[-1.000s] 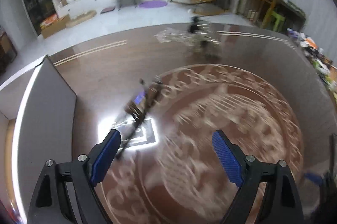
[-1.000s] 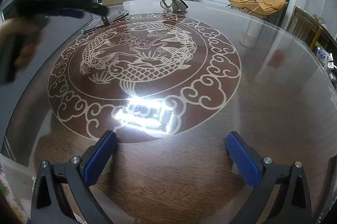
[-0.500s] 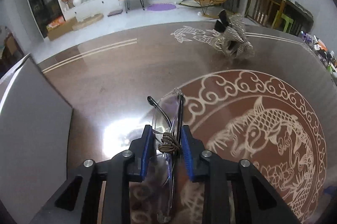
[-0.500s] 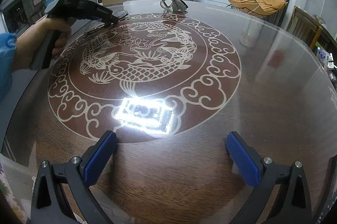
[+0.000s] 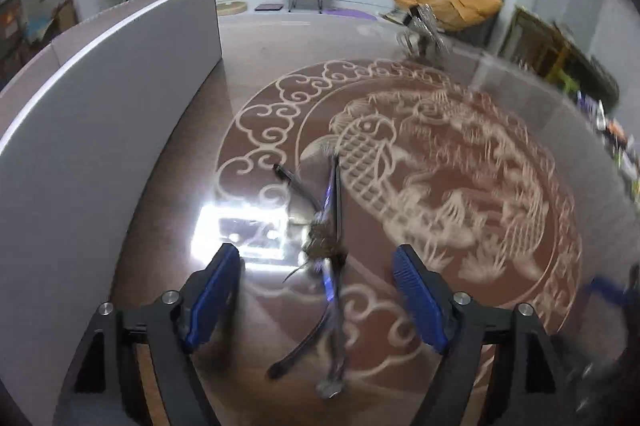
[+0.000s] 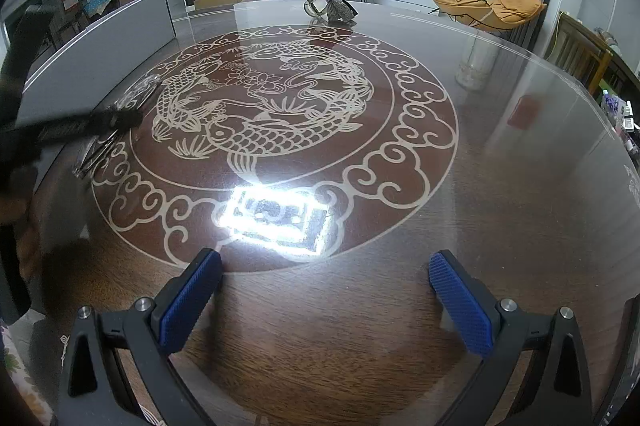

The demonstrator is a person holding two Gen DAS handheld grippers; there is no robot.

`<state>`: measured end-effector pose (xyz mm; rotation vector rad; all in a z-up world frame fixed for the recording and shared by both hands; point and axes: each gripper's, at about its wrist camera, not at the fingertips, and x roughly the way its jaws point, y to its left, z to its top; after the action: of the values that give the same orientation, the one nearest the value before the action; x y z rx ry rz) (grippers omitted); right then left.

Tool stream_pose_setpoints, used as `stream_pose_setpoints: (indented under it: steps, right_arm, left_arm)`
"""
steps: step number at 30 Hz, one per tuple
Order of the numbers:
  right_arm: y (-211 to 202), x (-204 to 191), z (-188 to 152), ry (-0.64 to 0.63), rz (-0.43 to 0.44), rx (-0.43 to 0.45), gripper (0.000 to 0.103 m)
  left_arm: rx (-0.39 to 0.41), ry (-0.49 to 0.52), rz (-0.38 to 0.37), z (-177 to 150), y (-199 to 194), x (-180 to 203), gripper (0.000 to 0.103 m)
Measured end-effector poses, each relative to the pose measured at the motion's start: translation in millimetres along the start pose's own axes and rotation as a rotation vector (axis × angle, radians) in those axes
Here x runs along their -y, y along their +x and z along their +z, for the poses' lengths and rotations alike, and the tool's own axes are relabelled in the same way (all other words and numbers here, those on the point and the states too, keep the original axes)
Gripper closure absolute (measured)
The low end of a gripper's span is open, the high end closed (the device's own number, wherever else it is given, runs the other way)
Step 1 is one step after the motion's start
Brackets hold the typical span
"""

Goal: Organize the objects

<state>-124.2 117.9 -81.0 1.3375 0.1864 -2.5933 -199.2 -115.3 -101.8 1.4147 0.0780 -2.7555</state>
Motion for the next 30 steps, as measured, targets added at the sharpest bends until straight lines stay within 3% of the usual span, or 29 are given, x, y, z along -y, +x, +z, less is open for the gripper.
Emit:
stream_pose_setpoints:
  steps: [2,4,6,30]
  right_arm:
    - [0.0,0.0,0.0,0.000,0.000,0.000,0.000]
    - [0.1,0.1,0.0,0.000,0.000,0.000,0.000]
    - [0.1,0.1,0.0,0.000,0.000,0.000,0.000]
    - [0.7,-0.1,0.0,0.004,0.000,0.003,0.000]
  left_arm:
    - [-0.009,0.036,0.025,1.6,3.6,4.0,0.020]
    - [-0.021,0.033,0.027,2.2,4.3,-0.4,0.006]
    - [-0.027,0.009,0.036,2.1,7.8,-5.7,0.000]
    - [-0.001,0.005,0.036,-0.6,4.3,-9.3,0.000]
